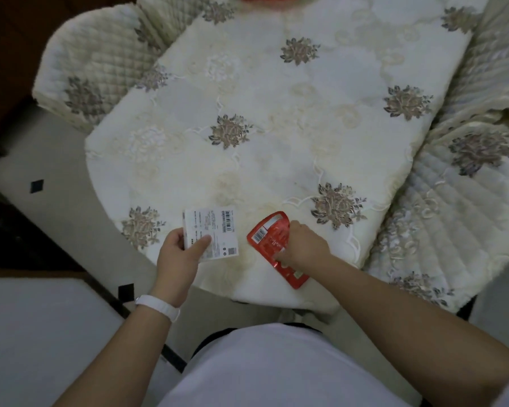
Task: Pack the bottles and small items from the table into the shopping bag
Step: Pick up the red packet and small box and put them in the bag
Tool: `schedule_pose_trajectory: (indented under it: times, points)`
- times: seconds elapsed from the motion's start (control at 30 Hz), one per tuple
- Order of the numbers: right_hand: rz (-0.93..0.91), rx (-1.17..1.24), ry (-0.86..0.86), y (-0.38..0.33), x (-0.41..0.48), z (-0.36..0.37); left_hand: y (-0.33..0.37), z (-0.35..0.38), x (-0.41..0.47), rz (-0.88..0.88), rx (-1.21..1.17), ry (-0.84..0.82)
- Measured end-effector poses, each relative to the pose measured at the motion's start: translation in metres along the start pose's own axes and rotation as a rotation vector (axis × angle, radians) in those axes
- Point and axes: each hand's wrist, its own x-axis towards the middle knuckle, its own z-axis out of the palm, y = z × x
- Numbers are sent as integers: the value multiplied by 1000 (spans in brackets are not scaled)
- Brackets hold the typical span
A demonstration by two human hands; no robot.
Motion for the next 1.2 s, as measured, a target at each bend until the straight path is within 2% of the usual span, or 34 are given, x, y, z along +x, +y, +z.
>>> schedule_pose_trajectory:
  times: [0.1,0.27,0.47,0.7,0.87,1.2]
  points:
    - [-8,173,-96,-1,-2,2,-2,-7,-1,6,-28,6]
    - [-24,331,-115,-20,-12,9,-7,-28,-2,5,-103,28]
    - [-122,474,-162,-74,-23,17,-11,-70,11,7,-194,20]
    - [-91,634,-49,-184,-27,36,-10,-167,60,48,-357,15]
    - [-78,670,24,-290,-20,62,-9,-265,105,90,-426,0]
    - [-207,691,-10,-468,19,96,-8,-420,160,147,-526,170]
